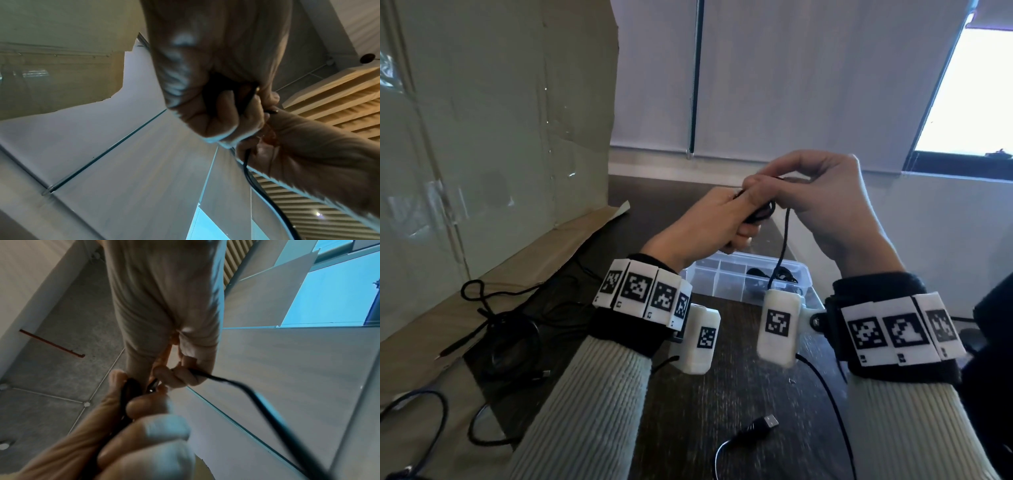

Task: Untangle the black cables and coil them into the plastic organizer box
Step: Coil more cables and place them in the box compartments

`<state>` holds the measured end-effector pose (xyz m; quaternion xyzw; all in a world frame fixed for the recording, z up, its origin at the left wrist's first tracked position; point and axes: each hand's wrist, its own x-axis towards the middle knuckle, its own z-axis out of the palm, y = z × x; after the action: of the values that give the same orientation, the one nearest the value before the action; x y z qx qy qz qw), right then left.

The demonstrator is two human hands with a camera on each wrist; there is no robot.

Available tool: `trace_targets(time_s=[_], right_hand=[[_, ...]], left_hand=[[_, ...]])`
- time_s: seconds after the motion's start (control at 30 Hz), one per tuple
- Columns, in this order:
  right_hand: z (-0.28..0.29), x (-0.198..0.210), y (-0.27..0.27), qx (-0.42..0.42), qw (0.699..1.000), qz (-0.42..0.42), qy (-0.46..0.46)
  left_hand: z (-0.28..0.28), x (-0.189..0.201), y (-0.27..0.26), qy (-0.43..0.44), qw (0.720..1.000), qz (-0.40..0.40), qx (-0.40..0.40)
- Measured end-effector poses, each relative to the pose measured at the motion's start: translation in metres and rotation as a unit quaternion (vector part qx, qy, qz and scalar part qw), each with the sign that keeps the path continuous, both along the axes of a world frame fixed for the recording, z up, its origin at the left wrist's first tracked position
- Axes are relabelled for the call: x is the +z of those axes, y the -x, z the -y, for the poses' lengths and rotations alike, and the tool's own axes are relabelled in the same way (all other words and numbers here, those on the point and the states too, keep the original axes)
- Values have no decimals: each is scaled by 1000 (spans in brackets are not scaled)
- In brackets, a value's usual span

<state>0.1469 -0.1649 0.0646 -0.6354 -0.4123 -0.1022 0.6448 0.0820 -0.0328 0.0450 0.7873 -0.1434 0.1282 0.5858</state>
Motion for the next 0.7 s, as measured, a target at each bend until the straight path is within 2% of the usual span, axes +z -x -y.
trace_targets(time_s=[0.1,0.2,0.3,0.37,0.47,0.6,0.7], right_hand=[[-5,2,6,25,999,-12,36],[-1,8,3,13,996,-86,20],[10,6,-3,21,998,-43,40],[13,4,-4,13,999,0,47],[8,3,0,13,999,4,34],[-2,2,6,44,997,0,56],[-12,1,4,-8,1000,-21,-9]], left_hand=[[3,2,-3,76,997,25,-21],[-4,4,-3,139,989,51,8],[-16,2,0,164,983,68,38],[-18,2,0,146,984,84,54],[-12,3,-3,149,980,104,81],[-2,2,-10,227,964,112,84],[4,1,-15,334,935,104,54]])
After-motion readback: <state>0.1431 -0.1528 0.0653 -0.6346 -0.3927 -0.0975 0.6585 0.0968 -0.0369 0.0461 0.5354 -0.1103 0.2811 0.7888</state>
